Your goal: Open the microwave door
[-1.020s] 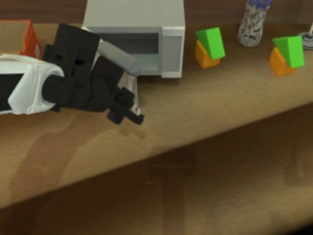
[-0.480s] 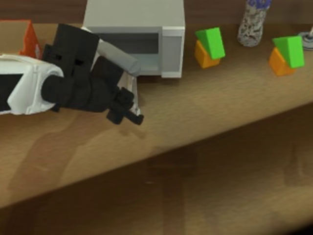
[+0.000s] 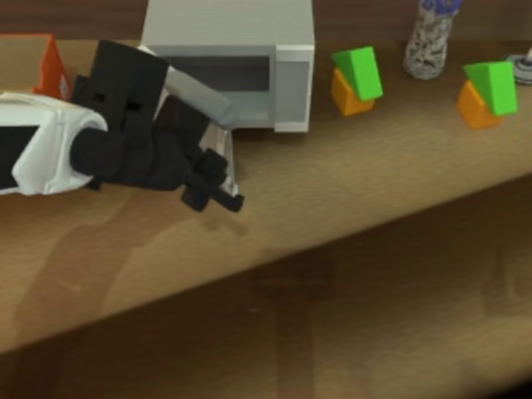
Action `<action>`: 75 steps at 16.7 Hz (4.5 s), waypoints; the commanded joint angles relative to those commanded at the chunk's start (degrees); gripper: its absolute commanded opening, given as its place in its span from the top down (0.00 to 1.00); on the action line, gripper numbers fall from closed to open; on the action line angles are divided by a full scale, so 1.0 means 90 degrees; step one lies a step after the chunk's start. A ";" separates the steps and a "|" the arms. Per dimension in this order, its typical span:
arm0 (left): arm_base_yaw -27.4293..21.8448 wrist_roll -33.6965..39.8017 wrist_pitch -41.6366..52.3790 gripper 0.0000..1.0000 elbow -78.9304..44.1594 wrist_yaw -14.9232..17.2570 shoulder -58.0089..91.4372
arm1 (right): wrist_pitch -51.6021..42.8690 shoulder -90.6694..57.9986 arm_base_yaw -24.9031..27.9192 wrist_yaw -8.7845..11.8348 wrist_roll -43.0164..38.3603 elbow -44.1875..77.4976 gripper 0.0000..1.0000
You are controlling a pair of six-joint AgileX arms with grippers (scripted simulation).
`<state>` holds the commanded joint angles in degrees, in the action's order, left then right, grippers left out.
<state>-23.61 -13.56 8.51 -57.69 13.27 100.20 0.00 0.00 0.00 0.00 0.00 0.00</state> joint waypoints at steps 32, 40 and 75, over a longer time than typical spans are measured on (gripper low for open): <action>0.0179 -0.0399 0.0106 1.00 0.0075 0.0308 -0.0078 | 0.0000 0.0000 0.0000 0.0000 0.0000 0.0000 0.00; 0.0204 -0.0507 0.0157 1.00 0.0107 0.0431 -0.0090 | 0.0000 0.0000 0.0000 0.0000 0.0000 0.0000 0.00; 0.0446 -0.1028 0.0325 1.00 0.0130 0.0786 -0.0164 | 0.0000 0.0000 0.0000 0.0000 0.0000 0.0000 0.00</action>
<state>-19.60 -22.81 11.43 -56.52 20.34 98.72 0.00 0.00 0.00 0.00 0.00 0.00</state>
